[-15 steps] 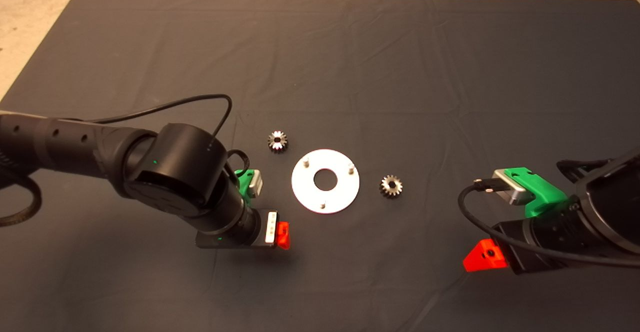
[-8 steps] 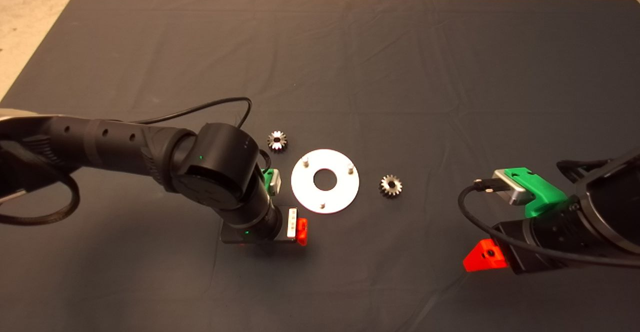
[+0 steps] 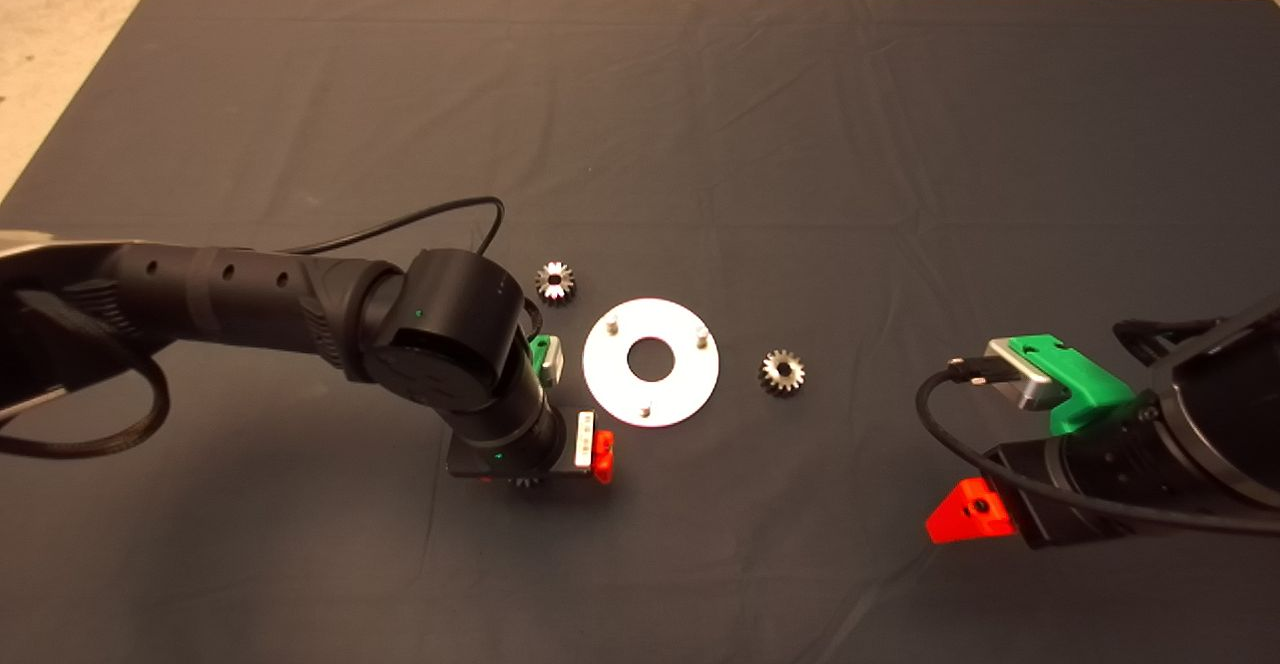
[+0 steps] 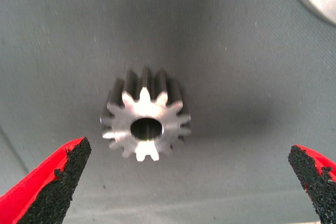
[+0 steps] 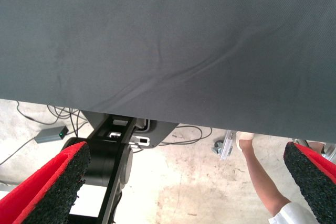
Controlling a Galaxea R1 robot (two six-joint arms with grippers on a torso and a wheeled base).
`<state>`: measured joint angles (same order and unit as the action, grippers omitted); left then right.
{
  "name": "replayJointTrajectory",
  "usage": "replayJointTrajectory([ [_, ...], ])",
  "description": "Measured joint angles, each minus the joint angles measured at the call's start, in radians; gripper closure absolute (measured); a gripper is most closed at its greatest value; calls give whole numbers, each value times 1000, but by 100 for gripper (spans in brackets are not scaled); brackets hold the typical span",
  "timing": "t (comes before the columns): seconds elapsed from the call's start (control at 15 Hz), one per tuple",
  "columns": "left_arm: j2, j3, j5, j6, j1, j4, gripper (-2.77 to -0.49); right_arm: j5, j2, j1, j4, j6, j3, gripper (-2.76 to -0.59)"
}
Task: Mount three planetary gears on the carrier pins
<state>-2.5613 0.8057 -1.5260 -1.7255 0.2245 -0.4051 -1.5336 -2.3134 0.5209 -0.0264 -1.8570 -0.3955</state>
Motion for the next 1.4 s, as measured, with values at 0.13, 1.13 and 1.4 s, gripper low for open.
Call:
replayJointTrajectory([
  [0.13, 0, 9, 0, 11, 0, -7, -276, 0, 0, 0, 0, 0, 0, -276],
  [1.13, 23, 28, 0, 47, -28, -25, -276, 0, 0, 0, 0, 0, 0, -276],
  [1.4, 23, 28, 0, 49, -36, -37, -267, 0, 0, 0, 0, 0, 0, -276],
])
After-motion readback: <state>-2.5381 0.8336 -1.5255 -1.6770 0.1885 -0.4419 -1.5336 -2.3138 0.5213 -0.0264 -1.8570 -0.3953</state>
